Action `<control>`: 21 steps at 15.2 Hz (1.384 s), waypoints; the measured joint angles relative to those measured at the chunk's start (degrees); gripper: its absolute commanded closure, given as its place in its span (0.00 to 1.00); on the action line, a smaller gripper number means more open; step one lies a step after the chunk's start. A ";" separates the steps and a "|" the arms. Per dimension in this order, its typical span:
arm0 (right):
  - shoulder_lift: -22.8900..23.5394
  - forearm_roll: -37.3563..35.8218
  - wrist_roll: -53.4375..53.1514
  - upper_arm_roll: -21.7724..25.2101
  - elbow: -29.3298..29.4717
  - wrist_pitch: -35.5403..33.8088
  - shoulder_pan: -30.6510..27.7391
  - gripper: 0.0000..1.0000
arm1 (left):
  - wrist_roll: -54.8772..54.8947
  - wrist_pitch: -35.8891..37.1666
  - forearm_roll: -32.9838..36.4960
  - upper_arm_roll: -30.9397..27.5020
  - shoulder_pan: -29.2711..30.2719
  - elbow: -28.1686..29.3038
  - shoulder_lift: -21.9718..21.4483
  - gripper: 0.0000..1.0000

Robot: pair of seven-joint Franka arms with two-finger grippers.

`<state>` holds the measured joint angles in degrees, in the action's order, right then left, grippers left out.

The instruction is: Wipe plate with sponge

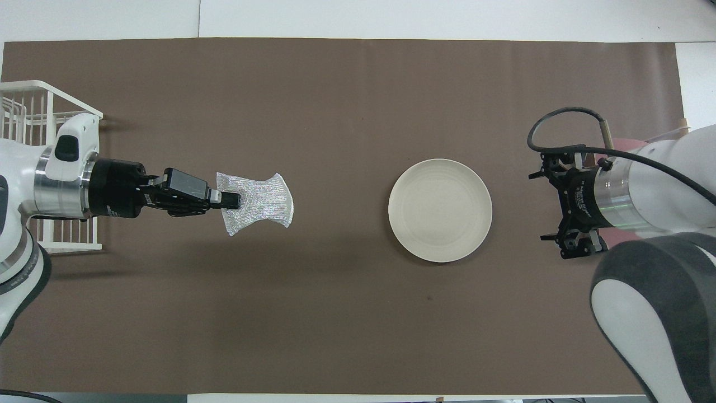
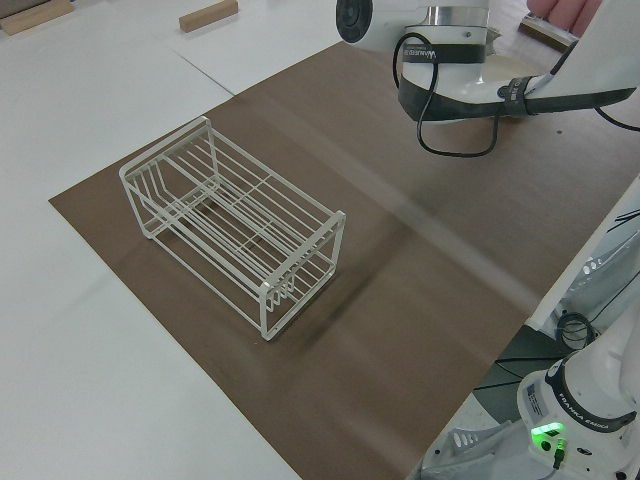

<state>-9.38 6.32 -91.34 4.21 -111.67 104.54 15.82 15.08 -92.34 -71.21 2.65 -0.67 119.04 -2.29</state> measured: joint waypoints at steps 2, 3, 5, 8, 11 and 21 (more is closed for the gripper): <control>0.12 0.06 -0.72 -0.26 -0.13 0.01 2.67 0.00 | 5.21 -0.32 -4.15 0.33 -1.52 3.54 -0.65 1.00; 0.36 0.07 -1.10 -0.38 -0.18 0.02 4.13 0.00 | 7.77 -0.41 -5.50 0.43 -2.09 5.08 -0.91 1.00; 1.31 0.09 -2.45 -0.58 -0.14 0.24 7.13 0.00 | 11.84 -0.42 -7.45 0.60 -3.08 7.29 -1.24 1.00; 3.67 1.07 -5.93 -0.75 1.12 1.83 10.75 0.00 | 15.93 -2.27 -11.34 0.74 -6.85 9.41 -1.63 1.00; 6.12 2.56 -6.13 -0.77 2.66 4.07 14.64 0.00 | 17.91 -4.65 -13.69 0.95 -10.11 10.60 -1.88 1.00; 7.28 6.12 -9.42 -1.60 3.61 5.33 20.54 0.00 | 18.67 -8.54 -16.69 0.98 -13.23 11.45 -2.07 1.00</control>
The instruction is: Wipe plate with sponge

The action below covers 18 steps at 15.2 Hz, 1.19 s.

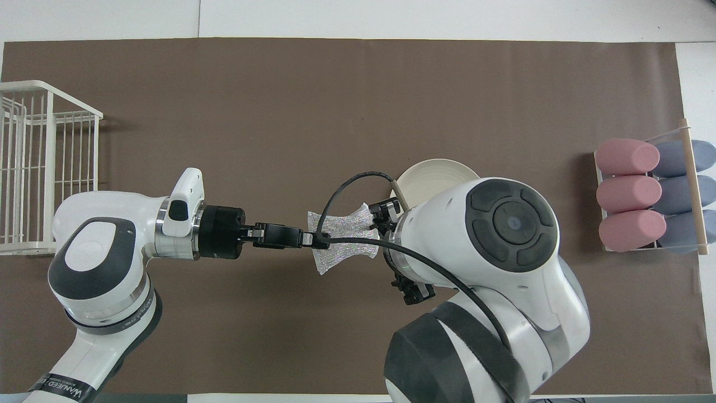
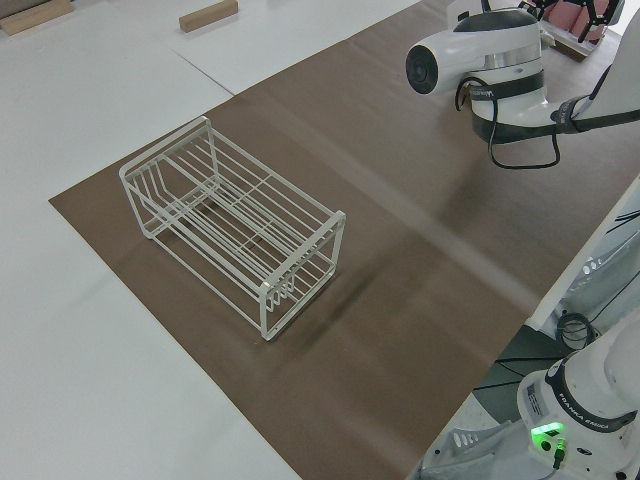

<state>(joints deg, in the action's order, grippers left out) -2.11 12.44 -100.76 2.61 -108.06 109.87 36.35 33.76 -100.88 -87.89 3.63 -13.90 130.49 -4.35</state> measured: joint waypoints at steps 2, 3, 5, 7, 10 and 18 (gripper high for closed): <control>0.02 0.01 -1.06 -0.01 0.01 2.39 0.00 0.00 | 0.00 0.00 0.00 0.00 0.00 0.19 -0.02 1.00; 0.05 0.01 -1.26 -0.01 0.01 3.47 0.00 0.00 | 0.00 0.00 0.00 0.00 0.00 0.39 -0.07 1.00; 0.29 0.01 -1.50 -0.01 0.01 6.25 -0.01 0.00 | 0.01 0.00 -0.02 0.00 -0.01 0.67 -0.12 1.00; 1.22 0.01 -1.71 -0.01 0.00 8.32 -0.01 0.00 | 0.02 0.00 -0.04 0.00 -0.01 0.81 -0.15 1.00; 2.42 0.33 -1.85 -0.11 0.00 9.00 0.00 0.00 | 0.02 0.00 -0.08 0.00 -0.01 1.02 -0.15 1.00; 2.54 2.79 -3.65 -2.21 0.21 9.22 0.02 0.05 | 0.04 0.00 -0.10 -0.01 -0.01 1.12 -0.23 1.00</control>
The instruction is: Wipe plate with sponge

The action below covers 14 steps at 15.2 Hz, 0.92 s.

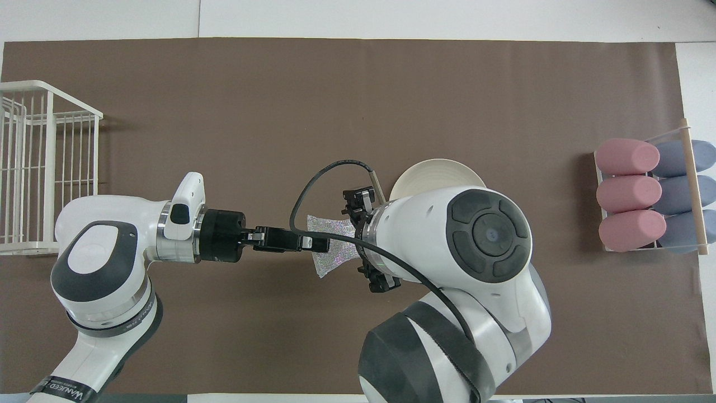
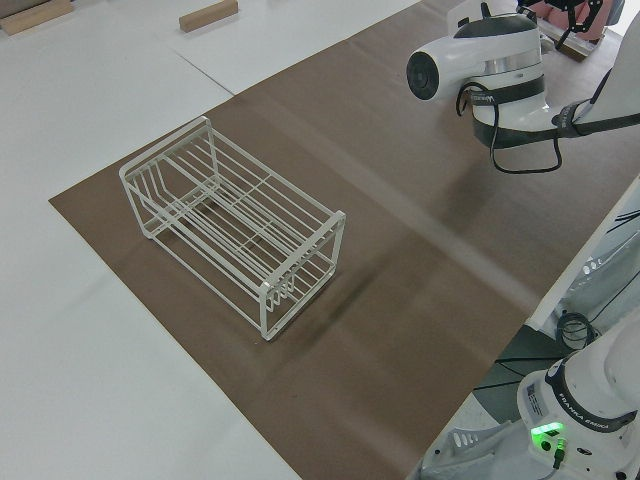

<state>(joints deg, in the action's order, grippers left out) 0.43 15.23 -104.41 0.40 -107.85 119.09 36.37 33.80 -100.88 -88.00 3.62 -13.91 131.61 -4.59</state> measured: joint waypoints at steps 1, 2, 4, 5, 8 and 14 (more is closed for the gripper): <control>0.00 0.00 -0.06 0.01 0.00 0.00 0.00 0.11 | 0.00 0.00 0.00 0.00 0.00 0.02 0.00 1.00; 0.00 0.01 -0.45 0.01 0.00 0.00 0.00 0.19 | 0.00 0.00 0.00 0.00 0.00 0.05 0.00 1.00; 0.00 0.01 -1.59 0.01 0.00 0.00 0.00 0.36 | 0.00 0.00 0.00 0.00 0.00 0.07 0.00 1.00; 0.00 0.01 -1.94 0.01 0.00 0.00 0.00 0.48 | 0.00 0.00 0.00 0.00 0.00 0.08 0.00 1.00; 0.00 0.01 -2.09 0.01 0.00 0.00 -0.01 0.96 | 0.00 0.02 0.00 0.01 0.00 0.13 0.00 1.00; 0.00 0.17 -3.14 0.01 0.01 -0.12 -0.01 1.00 | 0.00 0.02 0.00 0.10 -0.08 0.17 0.00 0.60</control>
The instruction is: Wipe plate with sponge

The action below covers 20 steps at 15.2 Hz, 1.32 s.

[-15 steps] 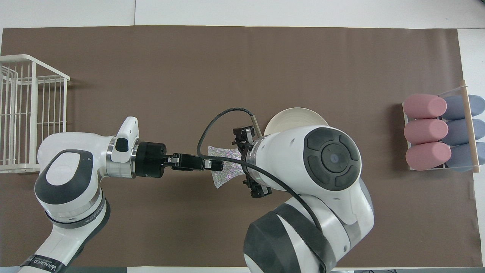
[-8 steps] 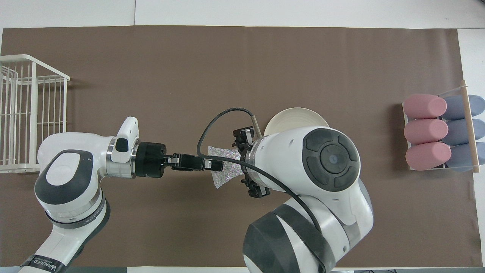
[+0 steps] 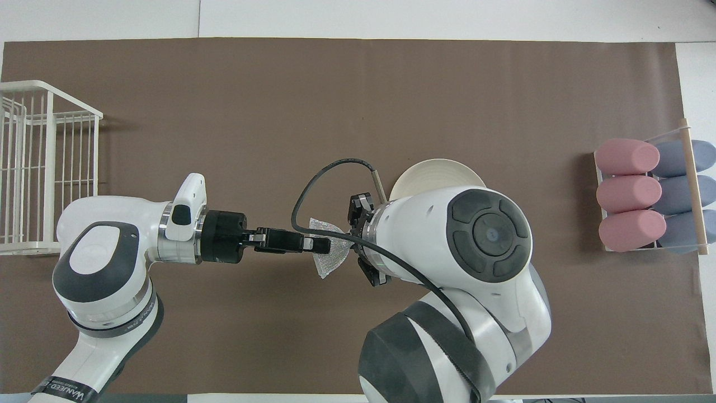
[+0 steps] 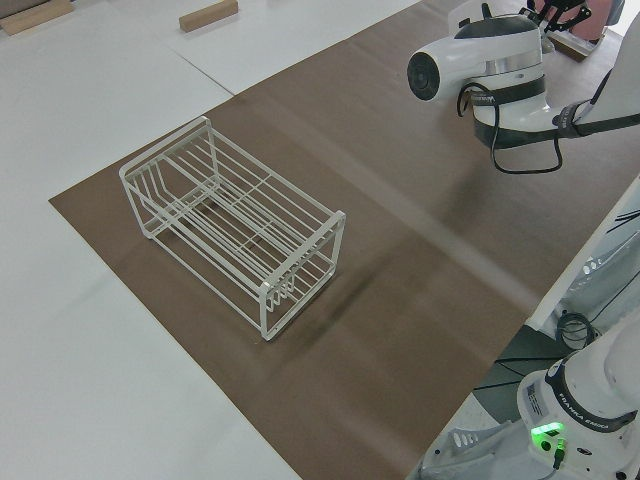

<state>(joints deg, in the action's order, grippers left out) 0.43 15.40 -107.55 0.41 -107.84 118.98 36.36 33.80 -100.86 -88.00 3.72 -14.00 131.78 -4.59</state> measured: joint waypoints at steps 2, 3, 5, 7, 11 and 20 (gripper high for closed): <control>0.00 0.00 -0.37 0.01 -0.01 -0.40 -0.08 1.00 | 0.00 0.00 -0.02 0.01 -0.01 0.01 -0.01 0.00; 0.00 0.00 -0.37 0.04 -0.04 -0.78 -0.22 1.00 | 0.00 0.00 -0.03 -0.04 -0.01 0.01 -0.04 0.00; 0.00 0.00 -0.37 0.10 -0.09 -1.00 -0.55 1.00 | 0.00 0.04 -0.05 -0.18 -0.01 0.01 -0.13 0.00; 0.01 0.00 -0.37 0.19 -0.35 -1.01 -1.39 1.00 | 0.00 0.18 -0.07 -0.37 0.00 0.02 -0.18 0.00; 0.33 -0.24 0.21 0.40 -2.43 -0.25 -6.01 1.00 | -0.09 0.83 -0.11 -1.08 1.49 0.04 -0.40 0.00; 5.36 -9.90 2.94 0.79 -12.19 13.50 -15.97 1.00 | -3.07 3.35 19.10 -1.80 13.77 -1.87 -1.25 0.00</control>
<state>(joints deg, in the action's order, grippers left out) 5.79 5.50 -104.61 1.19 -120.03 132.48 20.39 30.73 -97.51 -68.90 1.92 -0.23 129.91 -5.84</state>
